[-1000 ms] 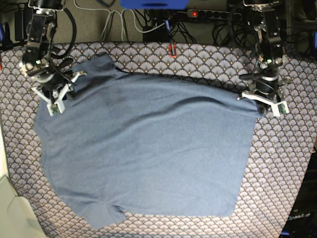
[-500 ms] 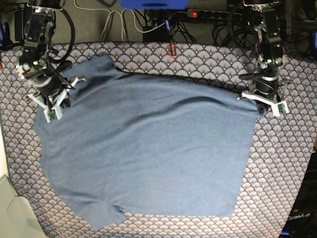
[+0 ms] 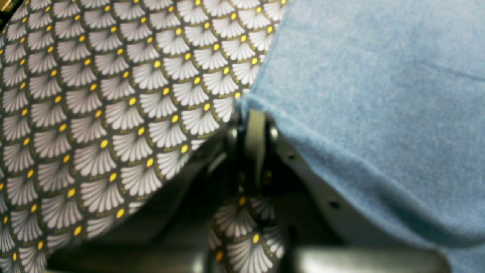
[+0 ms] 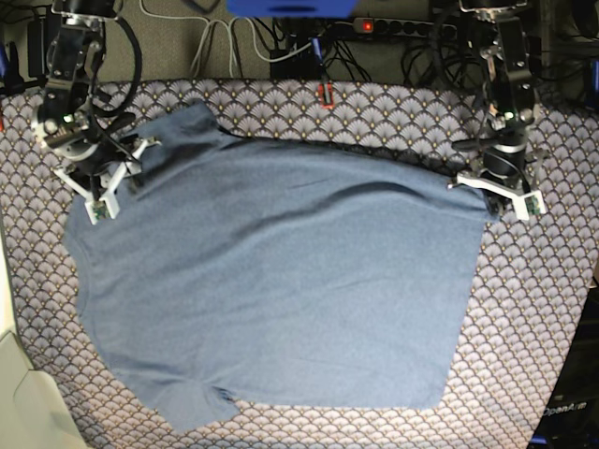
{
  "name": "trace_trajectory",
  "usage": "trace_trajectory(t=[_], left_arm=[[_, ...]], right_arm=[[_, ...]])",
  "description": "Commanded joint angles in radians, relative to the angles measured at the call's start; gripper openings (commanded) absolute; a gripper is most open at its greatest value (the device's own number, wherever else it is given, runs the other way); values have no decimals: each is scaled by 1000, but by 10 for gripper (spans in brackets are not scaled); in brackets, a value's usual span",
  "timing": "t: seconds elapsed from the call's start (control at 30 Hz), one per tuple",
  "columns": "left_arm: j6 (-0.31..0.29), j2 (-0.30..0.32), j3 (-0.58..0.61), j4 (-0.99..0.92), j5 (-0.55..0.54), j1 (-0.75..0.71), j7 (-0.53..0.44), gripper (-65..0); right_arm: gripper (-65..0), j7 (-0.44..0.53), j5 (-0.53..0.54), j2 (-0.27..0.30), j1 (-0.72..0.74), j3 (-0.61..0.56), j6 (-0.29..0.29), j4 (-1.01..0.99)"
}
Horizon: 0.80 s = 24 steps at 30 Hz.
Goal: Fold the T-shirt properly
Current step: 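Grasp the shoulder edges with both grippers and lift slightly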
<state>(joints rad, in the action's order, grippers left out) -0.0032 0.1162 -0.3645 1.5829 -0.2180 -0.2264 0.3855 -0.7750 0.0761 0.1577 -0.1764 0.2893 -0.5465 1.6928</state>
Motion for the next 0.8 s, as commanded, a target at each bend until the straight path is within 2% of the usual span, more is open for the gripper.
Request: trace_trajectory(t=[0.0,0.07,0.57,0.67,0.77], left_arm=[[1,9,-5,21,1,6,-26,-641],[1,9,-5,21,1,6,-26,-641],[1,9,-5,21,-1,5,-26,-641],[1,9,-5,21,-1,5,-26,-641],[1,7,-5,21,-1,5,-26,-641]], right_arm=[[-331,19,9,10,7,3,-7,13],[-317,19,9,10,7,3,-7,13],[-326,24,9,6,2,3,-7,-59],[-398,24,9,4,2,3,-7,-59],[-534,24,9,4,7,3,-7,-59]])
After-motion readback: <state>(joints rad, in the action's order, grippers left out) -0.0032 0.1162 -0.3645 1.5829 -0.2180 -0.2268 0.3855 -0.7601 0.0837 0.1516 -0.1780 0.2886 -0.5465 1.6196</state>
